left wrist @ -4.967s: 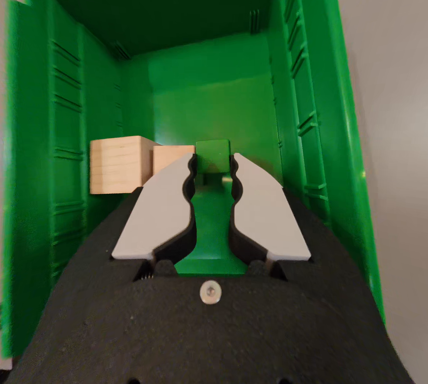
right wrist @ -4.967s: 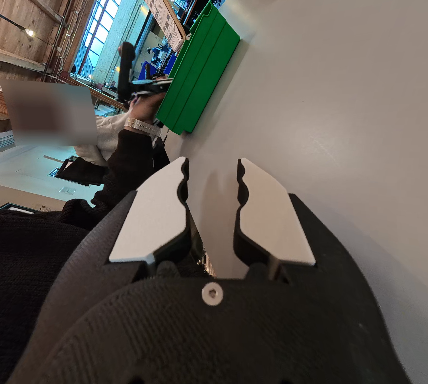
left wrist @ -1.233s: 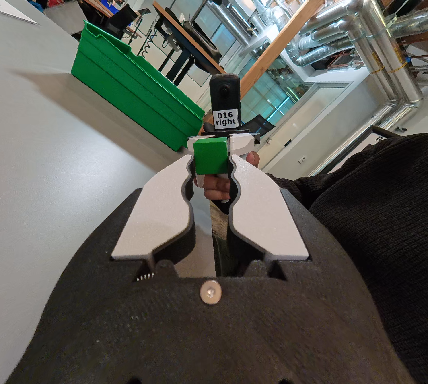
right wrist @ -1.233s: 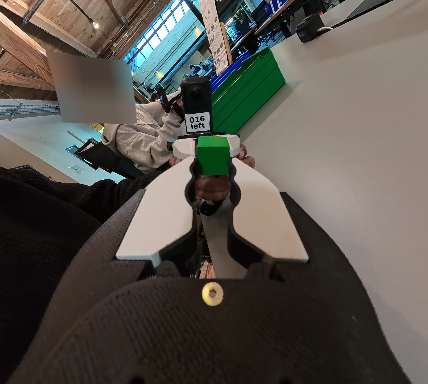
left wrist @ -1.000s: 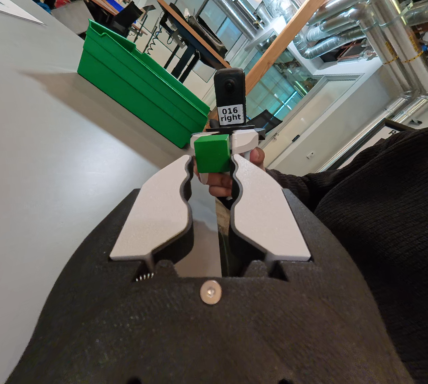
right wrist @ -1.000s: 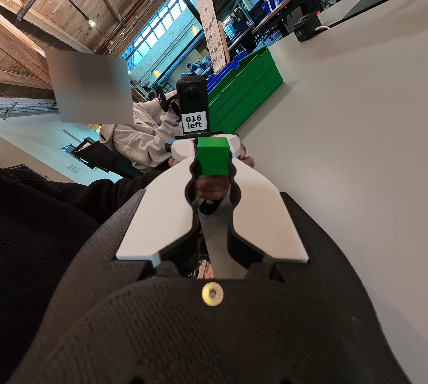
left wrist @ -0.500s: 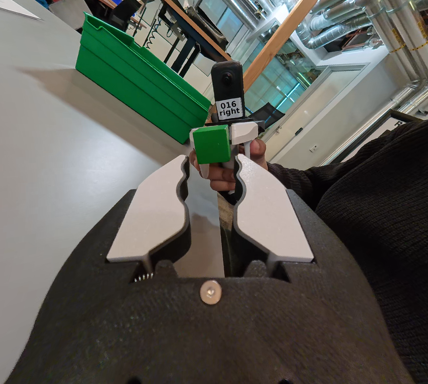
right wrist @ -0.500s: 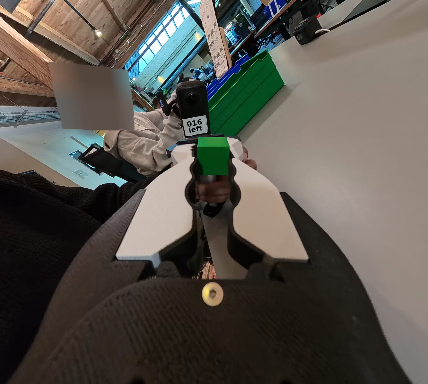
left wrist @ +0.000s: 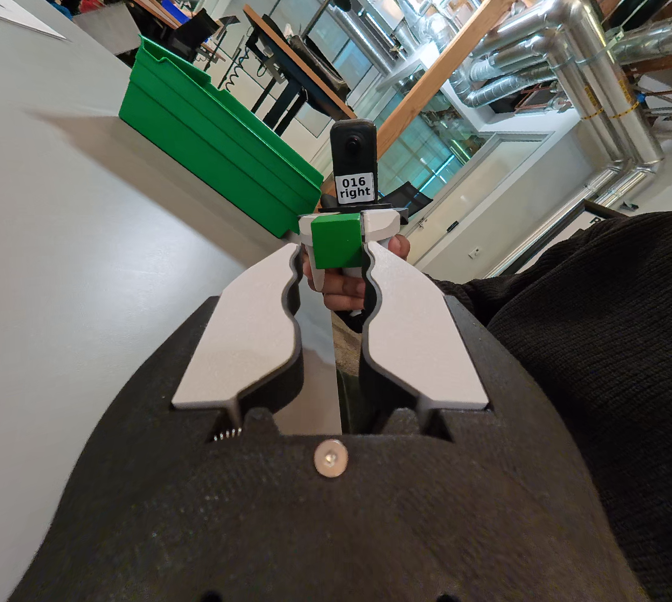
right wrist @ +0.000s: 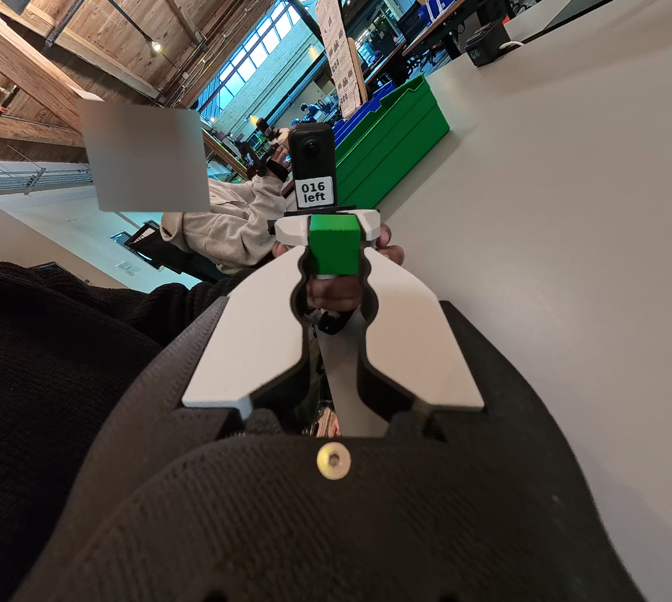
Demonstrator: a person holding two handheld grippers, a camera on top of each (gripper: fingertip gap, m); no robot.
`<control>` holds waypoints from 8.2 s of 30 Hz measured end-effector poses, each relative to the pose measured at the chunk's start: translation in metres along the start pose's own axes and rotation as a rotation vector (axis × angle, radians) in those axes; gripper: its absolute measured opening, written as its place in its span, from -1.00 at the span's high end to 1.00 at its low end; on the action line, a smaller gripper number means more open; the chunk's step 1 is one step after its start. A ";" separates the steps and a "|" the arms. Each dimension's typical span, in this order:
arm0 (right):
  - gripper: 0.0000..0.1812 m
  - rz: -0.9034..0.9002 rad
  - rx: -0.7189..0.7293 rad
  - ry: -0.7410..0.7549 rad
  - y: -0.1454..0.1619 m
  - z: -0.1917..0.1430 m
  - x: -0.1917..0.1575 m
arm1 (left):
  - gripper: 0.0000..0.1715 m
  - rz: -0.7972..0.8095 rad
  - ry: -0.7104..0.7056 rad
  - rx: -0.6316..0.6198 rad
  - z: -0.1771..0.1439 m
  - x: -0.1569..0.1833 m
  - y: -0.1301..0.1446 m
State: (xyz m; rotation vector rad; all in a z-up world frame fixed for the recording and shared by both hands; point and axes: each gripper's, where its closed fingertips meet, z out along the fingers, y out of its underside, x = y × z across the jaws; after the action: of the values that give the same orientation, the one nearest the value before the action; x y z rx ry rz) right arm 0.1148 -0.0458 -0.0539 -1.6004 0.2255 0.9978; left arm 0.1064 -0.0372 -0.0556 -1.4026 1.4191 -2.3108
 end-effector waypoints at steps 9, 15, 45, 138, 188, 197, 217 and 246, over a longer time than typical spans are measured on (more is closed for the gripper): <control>0.72 -0.002 -0.005 0.006 0.001 0.000 0.001 | 0.70 -0.008 0.017 -0.006 0.000 0.002 0.001; 0.72 -0.001 -0.005 0.001 0.001 0.000 0.000 | 0.62 -0.021 0.014 -0.039 0.003 0.000 0.008; 0.72 -0.396 0.143 0.192 -0.148 -0.114 -0.014 | 0.58 0.103 -0.091 -0.049 -0.003 -0.007 0.004; 0.48 -0.963 -1.372 0.668 -0.097 -0.293 0.205 | 0.62 -0.009 -0.121 -0.049 0.027 0.010 0.048; 0.37 -0.258 -0.214 0.409 0.045 0.023 0.035 | 0.08 0.843 -1.167 -0.714 -0.367 -0.030 -0.150; 0.46 -0.323 -0.281 0.420 0.057 0.039 0.041 | 0.07 0.571 -1.070 -1.295 -0.431 -0.092 -0.076; 0.55 -0.181 -0.233 0.362 0.049 0.048 0.048 | 0.44 0.818 -1.118 -0.921 -0.379 -0.067 -0.151; 0.45 -0.313 -0.007 0.211 -0.022 -0.004 0.016 | 0.44 0.014 -0.309 0.004 -0.028 -0.022 0.002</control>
State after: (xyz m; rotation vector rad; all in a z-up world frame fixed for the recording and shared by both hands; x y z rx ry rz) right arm 0.1407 -0.0372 -0.0498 -1.6859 0.1095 0.5906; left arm 0.0976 -0.0086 -0.0758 -1.6540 1.3244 -1.9767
